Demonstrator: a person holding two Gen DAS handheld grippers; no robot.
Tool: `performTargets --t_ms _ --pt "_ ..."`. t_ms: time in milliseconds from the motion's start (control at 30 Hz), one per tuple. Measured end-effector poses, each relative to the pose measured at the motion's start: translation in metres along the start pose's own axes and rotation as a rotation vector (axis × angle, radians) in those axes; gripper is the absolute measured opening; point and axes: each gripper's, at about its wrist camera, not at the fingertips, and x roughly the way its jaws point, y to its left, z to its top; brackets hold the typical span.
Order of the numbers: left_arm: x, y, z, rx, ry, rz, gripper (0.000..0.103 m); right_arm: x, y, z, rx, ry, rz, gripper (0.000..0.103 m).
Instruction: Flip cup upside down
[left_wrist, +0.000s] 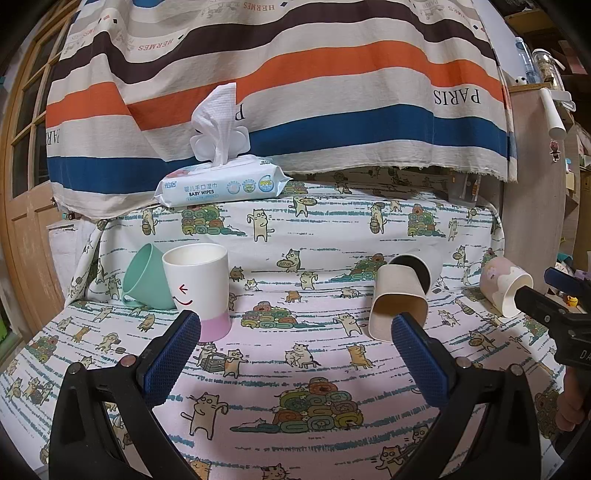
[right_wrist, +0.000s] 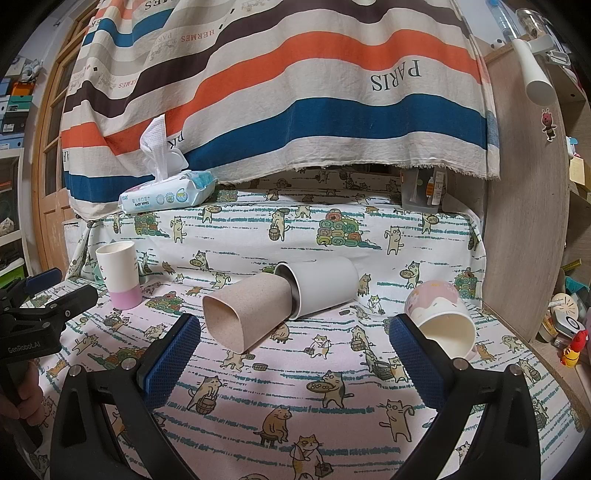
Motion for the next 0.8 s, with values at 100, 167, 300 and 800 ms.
performTargets --t_ms 100,167,300,800 --pt "-0.0009 -0.0018 0.0002 -0.002 -0.001 0.005 0.103 0.0 0.0 0.0 0.0 0.0 0.0 0.103" --pt "-0.0009 -0.0022 0.0004 0.0 0.0 0.005 0.103 0.0 0.0001 0.0 0.0 0.0 0.0 0.103" --pt "-0.0008 -0.0018 0.0003 -0.001 0.0 0.005 0.103 0.0 -0.0001 0.0 0.0 0.0 0.0 0.103" --pt "-0.0011 -0.0019 0.0003 -0.002 0.0 0.005 0.103 0.0 0.0004 -0.0004 0.0 0.0 0.0 0.103"
